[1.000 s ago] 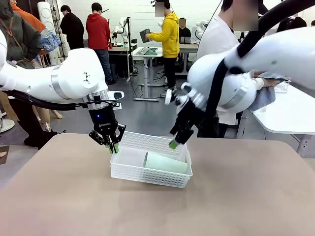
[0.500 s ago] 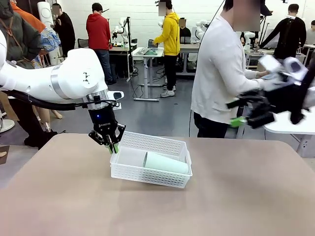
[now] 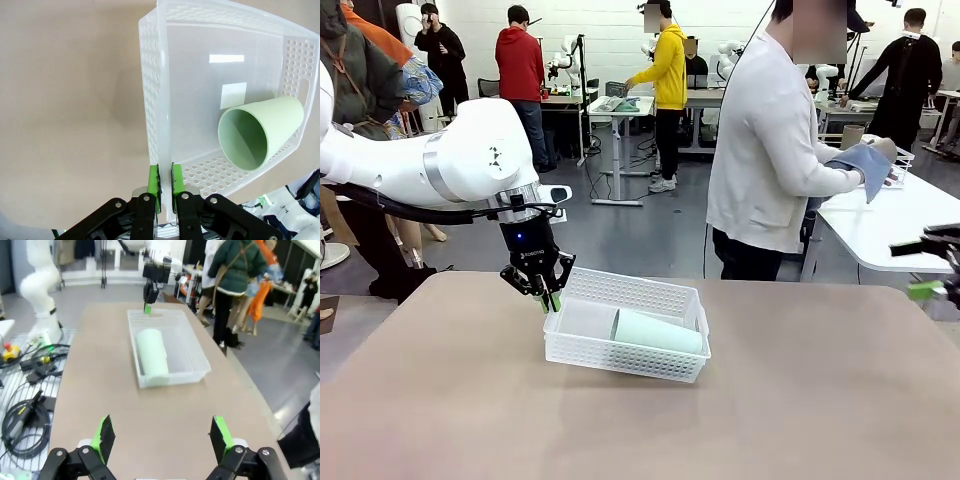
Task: Clean and organize the cups into the basket.
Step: Pick up the Organizing basket and move it to the center of the table, then pick up the Reusable plastic cup from the right side of the table and place it inside the Organizing basket, then pick up the Reusable plastic cup from the right side of the table and stack it inside the Organizing basket in the center of the table.
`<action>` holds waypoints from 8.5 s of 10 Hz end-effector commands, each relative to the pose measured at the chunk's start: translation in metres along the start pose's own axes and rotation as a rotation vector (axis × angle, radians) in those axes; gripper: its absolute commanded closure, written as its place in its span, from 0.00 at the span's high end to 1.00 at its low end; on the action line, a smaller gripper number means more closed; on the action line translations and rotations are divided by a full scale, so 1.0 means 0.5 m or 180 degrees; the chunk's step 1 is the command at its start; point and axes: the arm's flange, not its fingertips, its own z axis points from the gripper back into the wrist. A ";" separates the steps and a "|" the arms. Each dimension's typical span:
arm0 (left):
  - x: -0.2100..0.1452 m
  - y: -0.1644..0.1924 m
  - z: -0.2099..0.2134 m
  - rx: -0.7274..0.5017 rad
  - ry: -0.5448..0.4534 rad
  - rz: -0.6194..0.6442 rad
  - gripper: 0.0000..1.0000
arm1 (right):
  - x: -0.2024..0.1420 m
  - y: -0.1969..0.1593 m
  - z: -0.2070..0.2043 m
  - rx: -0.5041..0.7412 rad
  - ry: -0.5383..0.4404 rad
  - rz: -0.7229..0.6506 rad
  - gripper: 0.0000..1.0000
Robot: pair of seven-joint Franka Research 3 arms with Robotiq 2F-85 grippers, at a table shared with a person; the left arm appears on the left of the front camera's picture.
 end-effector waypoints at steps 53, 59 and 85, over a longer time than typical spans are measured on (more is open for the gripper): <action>-0.002 -0.003 0.001 -0.0003 -0.0032 0.0006 0.00 | -0.353 -0.108 -0.256 0.0812 -0.0041 -0.0419 1.00; -0.002 -0.003 0.001 -0.0003 -0.0032 0.0006 0.00 | -0.341 -0.097 -0.319 0.0973 -0.0102 -0.0368 1.00; -0.002 -0.003 0.001 -0.0003 -0.0032 0.0006 0.00 | 0.190 -0.163 -0.345 0.0515 0.1042 -0.0873 0.80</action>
